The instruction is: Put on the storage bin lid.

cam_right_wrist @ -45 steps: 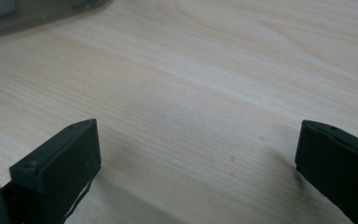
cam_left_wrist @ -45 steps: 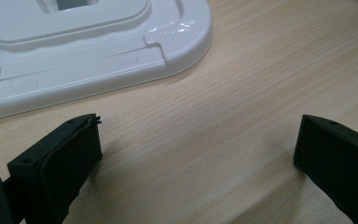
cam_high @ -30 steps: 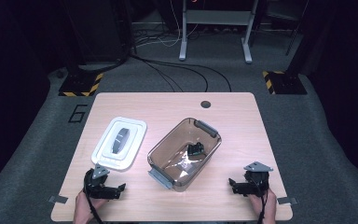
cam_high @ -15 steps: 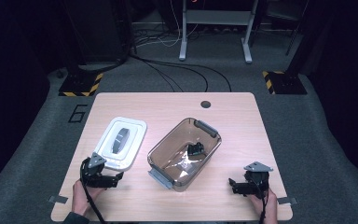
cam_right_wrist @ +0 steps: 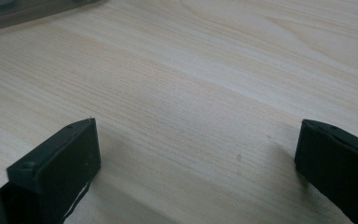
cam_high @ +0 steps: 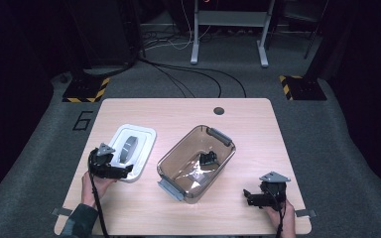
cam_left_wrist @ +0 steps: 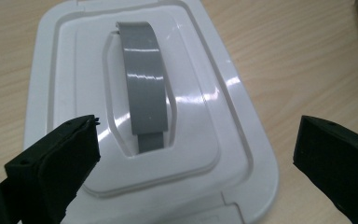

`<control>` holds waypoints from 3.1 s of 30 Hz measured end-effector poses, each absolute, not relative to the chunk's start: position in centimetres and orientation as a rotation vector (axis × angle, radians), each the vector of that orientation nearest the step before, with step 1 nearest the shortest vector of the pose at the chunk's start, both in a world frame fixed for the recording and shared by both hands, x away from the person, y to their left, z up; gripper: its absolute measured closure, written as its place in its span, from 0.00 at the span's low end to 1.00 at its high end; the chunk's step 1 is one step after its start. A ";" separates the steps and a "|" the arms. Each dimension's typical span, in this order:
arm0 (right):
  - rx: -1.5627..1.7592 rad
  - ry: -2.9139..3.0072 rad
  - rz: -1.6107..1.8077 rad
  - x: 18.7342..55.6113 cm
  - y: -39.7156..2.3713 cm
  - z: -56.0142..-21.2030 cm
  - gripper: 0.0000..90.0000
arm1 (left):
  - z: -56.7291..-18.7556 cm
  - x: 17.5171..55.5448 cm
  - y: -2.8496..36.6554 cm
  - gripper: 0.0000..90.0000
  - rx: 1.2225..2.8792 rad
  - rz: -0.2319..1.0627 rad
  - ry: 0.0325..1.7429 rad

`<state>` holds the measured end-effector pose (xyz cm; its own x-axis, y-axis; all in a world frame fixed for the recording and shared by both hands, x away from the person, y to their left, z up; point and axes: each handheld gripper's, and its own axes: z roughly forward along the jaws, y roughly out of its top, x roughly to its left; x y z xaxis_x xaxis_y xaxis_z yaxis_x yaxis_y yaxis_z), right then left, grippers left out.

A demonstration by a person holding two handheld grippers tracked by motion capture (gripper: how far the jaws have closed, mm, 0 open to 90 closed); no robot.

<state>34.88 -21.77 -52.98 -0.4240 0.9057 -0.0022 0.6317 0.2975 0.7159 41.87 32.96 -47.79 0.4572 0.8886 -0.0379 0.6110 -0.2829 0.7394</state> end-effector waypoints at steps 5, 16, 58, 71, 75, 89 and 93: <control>1.375 2.163 0.910 34.9 -21.8 -53.0 0.00 | -47.9 43.8 32.7 0.00 2.013 0.528 1.276; 1.371 2.169 0.912 34.9 -21.8 -53.0 0.00 | -49.3 47.8 32.2 0.00 1.996 0.524 1.363; 1.367 2.171 0.912 35.0 -21.9 -53.0 0.00 | -46.6 46.6 31.7 0.75 2.012 0.579 1.250; 1.371 2.170 0.912 35.0 -21.8 -53.0 0.00 | -43.8 46.1 31.9 0.75 2.028 0.540 1.209; 1.367 2.171 0.912 35.0 -21.9 -53.0 0.00 | -43.3 46.2 31.9 0.75 2.018 0.543 1.208; 1.372 2.169 0.912 35.0 -21.8 -53.0 0.00 | -40.6 46.2 31.3 0.75 2.021 0.541 1.167; 1.373 2.169 0.911 35.0 -21.8 -53.0 0.00 | -39.9 46.2 31.0 0.75 2.028 0.547 1.157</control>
<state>34.96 -21.83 -52.98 -0.4275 0.9040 -0.0007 0.6325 0.2997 0.7143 46.17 31.04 -39.91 0.5057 0.8627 0.0082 0.5537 -0.3318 0.7638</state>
